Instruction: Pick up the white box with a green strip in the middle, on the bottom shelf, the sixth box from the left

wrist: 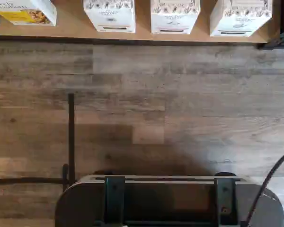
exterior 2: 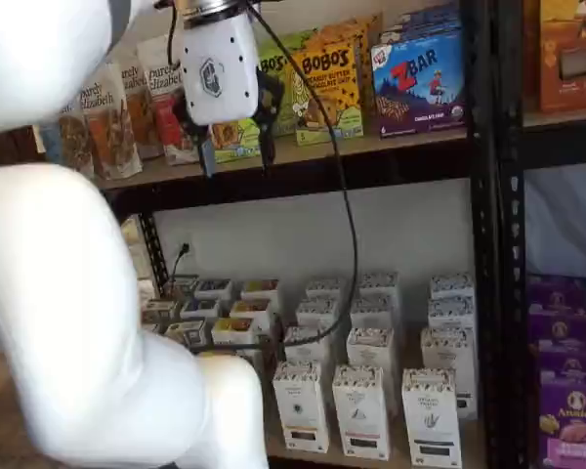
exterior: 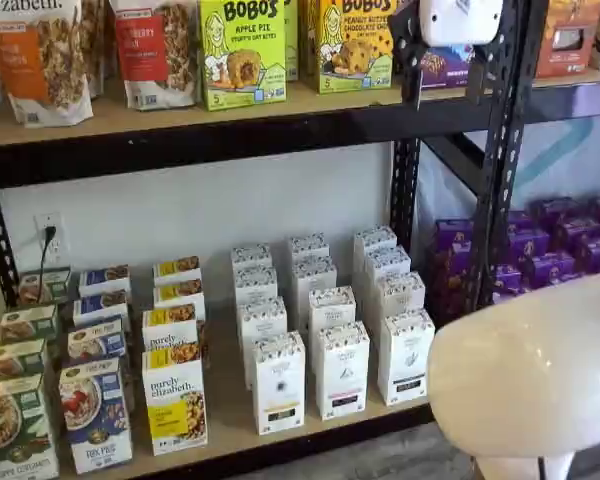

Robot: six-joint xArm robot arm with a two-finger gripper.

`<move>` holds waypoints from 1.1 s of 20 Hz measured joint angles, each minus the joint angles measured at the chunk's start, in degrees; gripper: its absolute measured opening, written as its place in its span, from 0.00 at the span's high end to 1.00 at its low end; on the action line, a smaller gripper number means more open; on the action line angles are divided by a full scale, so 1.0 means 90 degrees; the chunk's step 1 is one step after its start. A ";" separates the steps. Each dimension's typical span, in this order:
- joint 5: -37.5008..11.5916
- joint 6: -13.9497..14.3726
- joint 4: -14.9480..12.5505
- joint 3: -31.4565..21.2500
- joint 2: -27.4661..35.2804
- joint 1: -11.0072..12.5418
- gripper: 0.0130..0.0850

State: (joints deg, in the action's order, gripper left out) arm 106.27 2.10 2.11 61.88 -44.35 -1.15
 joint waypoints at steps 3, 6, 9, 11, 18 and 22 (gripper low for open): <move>-0.0575 0.0107 -0.0264 -0.0311 -0.0328 -0.0172 0.00; -0.0630 0.0097 -0.0286 -0.0349 -0.0349 -0.0158 0.00; -0.0712 0.0121 -0.0435 -0.0457 -0.0378 -0.0208 0.00; -0.0915 0.0099 -0.0501 -0.0648 -0.0445 -0.0184 0.00; -0.1916 -0.0308 -0.0477 -0.1603 -0.0555 0.0290 0.00; -0.2487 -0.0602 -0.0438 -0.2191 -0.0374 0.0606 0.00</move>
State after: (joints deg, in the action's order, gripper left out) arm 83.88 -3.32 -1.83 42.16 -47.72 4.30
